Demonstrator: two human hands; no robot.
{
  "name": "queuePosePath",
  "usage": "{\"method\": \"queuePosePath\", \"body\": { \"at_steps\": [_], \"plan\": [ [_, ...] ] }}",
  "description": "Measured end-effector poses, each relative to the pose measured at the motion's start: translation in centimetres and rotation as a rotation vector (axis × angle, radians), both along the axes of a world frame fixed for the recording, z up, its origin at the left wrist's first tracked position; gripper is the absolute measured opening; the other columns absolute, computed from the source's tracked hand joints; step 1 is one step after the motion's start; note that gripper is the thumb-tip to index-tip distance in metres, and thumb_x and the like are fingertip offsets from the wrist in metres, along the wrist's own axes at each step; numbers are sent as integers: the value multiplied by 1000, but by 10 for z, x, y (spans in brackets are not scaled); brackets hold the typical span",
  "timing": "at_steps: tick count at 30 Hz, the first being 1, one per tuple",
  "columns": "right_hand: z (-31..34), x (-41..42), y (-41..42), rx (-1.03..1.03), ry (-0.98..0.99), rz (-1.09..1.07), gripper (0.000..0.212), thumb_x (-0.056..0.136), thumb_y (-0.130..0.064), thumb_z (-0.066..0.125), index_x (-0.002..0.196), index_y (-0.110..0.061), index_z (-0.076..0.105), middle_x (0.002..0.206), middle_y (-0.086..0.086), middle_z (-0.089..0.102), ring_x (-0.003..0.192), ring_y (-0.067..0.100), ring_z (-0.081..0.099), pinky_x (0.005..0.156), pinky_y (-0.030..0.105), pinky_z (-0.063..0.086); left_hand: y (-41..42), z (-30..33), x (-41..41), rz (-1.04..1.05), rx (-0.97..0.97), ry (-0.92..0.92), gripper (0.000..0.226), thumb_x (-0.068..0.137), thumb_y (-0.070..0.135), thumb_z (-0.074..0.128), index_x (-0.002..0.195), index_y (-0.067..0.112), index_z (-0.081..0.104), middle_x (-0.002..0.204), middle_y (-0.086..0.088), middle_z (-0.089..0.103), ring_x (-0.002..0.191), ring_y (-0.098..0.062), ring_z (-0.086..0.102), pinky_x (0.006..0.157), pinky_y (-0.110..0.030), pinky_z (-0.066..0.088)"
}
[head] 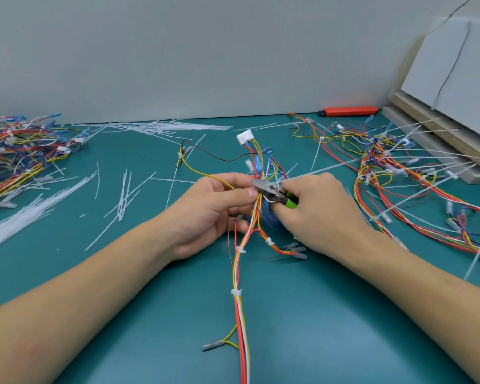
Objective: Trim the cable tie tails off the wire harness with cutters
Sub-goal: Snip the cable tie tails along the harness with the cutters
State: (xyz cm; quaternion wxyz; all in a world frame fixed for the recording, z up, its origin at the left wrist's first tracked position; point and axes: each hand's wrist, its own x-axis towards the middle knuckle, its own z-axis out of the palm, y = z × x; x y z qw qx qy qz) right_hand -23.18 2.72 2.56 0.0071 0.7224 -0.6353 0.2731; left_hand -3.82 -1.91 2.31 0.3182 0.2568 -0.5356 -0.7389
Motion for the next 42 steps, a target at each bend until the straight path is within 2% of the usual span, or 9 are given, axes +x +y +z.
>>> {"method": "queuePosePath", "body": {
  "at_steps": [3, 8, 11, 14, 20, 28, 36, 40, 42],
  "plan": [
    [-1, 0, 0, 1, -73, 54, 21, 86, -31, 62, 72, -15, 62, 59, 1, 50, 63, 26, 46, 57, 39, 35, 0, 1, -1, 12, 5, -9, 17, 95, 7, 61, 111, 4, 64, 76, -5, 68, 60, -13, 60, 51, -22, 48],
    [-3, -1, -2, -4, -92, 75, 20, 89, -30, 63, 74, -17, 65, 62, -1, 53, 67, 25, 48, 66, 34, 30, 0, 1, 0, 3, 10, -2, 11, 93, 9, 62, 104, 9, 67, 76, -5, 70, 60, -13, 61, 51, -22, 48],
    [-2, -1, -1, -3, -108, 84, 21, 88, -31, 63, 71, -19, 61, 60, -2, 50, 64, 23, 45, 63, 35, 29, 0, 1, 0, 3, 5, 4, 11, 94, 7, 61, 103, 8, 66, 76, -4, 70, 60, -12, 62, 51, -22, 49],
    [-2, -2, -2, 27, -110, 70, 24, 89, -35, 62, 70, -20, 59, 59, 0, 49, 63, 25, 47, 58, 40, 39, 0, 1, -1, 3, 5, 4, 15, 94, 8, 60, 108, 5, 65, 75, -3, 69, 60, -12, 62, 51, -22, 49],
    [1, 0, -4, 43, 16, 25, 37, 85, -40, 50, 60, -15, 39, 55, 5, 42, 66, 40, 47, 57, 43, 45, 0, 1, -1, -2, -1, 3, 24, 95, 8, 60, 118, 2, 61, 74, -2, 66, 60, -12, 60, 52, -23, 49],
    [0, -1, 0, 14, -76, 40, 31, 88, -31, 64, 66, -14, 51, 56, 3, 44, 62, 28, 44, 56, 42, 45, 2, 2, -1, 27, 17, -2, 15, 93, 6, 61, 108, 4, 64, 76, -6, 65, 59, -14, 60, 51, -23, 49],
    [-1, -2, -3, 23, -69, 101, 20, 87, -31, 58, 73, -16, 62, 64, 0, 54, 70, 26, 50, 64, 42, 44, 0, 1, -1, 22, 21, 5, 12, 93, 6, 62, 105, 6, 65, 75, -6, 66, 60, -14, 60, 51, -23, 50],
    [-1, -2, -5, 71, 0, 40, 31, 84, -40, 47, 66, -15, 45, 59, 4, 46, 67, 34, 48, 57, 43, 45, -1, 1, -1, 7, 7, 1, 19, 92, 9, 63, 111, 4, 64, 78, -7, 67, 61, -14, 61, 52, -23, 50],
    [-1, -1, -6, 64, 39, 29, 32, 86, -36, 51, 65, -14, 42, 59, 5, 46, 69, 39, 49, 57, 42, 44, -1, 1, 0, 10, 5, -2, 19, 93, 8, 63, 111, 4, 65, 78, -7, 67, 61, -14, 61, 52, -23, 50]
  ]
}}
